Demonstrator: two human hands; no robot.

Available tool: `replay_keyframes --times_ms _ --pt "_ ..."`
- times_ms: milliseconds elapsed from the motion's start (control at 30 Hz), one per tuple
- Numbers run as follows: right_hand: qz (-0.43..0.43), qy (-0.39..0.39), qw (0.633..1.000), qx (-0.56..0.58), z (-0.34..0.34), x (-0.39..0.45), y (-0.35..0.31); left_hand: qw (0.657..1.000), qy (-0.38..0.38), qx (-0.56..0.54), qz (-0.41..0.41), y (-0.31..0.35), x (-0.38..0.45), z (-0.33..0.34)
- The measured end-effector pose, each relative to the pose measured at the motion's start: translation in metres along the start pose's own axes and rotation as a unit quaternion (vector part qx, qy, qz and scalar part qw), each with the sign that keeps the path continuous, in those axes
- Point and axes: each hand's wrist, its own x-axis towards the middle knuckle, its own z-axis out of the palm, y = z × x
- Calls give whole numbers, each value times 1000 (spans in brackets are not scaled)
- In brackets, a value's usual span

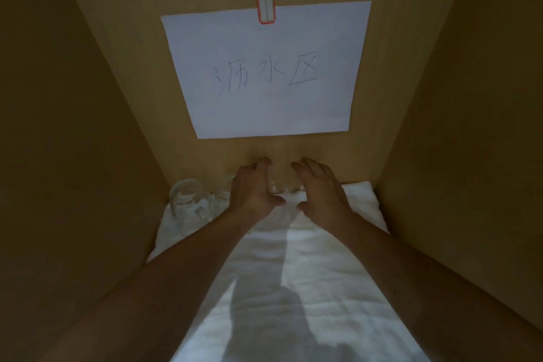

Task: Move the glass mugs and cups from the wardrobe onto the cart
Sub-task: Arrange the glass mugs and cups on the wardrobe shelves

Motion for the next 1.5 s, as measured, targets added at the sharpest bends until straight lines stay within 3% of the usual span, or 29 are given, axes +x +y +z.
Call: replay_keyframes --times_ms 200,567,833,1500 --pt "17 -38 999 -19 -12 -6 -4 999 -16 23 15 1 -12 -8" --pt "62 -27 997 -26 -45 -39 -27 1000 2 9 12 12 -37 -47" --pt "77 -6 997 -31 -50 -77 -63 998 12 17 61 5 -81 -66" --pt "221 -37 971 -84 -33 -268 -114 981 -80 45 171 -13 -230 -32"
